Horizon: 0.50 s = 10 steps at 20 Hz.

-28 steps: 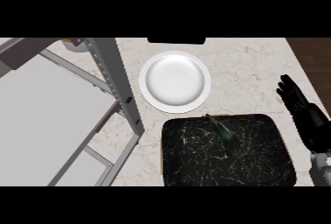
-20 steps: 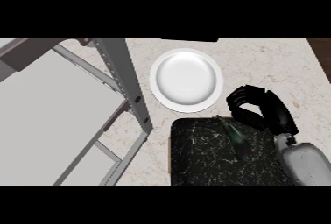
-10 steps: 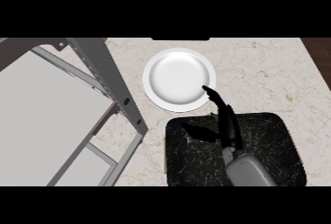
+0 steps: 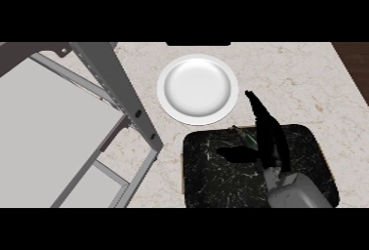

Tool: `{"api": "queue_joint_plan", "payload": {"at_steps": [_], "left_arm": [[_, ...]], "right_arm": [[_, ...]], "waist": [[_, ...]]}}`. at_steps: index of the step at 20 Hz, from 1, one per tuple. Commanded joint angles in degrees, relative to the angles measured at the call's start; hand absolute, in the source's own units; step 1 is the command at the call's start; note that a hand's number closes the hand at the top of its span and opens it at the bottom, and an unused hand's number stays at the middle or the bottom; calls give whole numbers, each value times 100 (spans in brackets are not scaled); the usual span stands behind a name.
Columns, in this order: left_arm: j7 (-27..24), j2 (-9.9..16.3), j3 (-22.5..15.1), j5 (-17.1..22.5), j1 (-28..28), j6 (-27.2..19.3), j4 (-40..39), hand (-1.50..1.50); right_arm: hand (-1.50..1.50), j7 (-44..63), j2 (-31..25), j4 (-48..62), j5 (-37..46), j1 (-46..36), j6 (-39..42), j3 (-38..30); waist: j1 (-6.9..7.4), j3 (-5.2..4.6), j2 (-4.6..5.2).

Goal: Pick the eggplant from the tray and place it in the plate

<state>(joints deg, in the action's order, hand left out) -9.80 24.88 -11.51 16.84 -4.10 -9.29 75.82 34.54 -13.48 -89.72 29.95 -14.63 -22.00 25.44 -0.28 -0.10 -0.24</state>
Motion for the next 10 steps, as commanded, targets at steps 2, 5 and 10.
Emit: {"api": "queue_joint_plan", "payload": {"at_steps": [2, 5, 10], "left_arm": [[-81, 69, 155, 84, -86, 267, -284, 0], [-50, -145, 24, -111, -267, 65, -301, 0], [122, -156, -30, -229, 178, -5, 295, 0]], "right_arm": [[-150, 1443, -611, -662, 131, -112, 1469, 254], [-150, 2022, -696, -578, -149, -454, 2353, 292], [-150, 2745, -746, -767, -862, -645, 3297, -220]], "waist": [[-66, -9, -7], [-21, -5, 18], [59, 9, 10]]}}
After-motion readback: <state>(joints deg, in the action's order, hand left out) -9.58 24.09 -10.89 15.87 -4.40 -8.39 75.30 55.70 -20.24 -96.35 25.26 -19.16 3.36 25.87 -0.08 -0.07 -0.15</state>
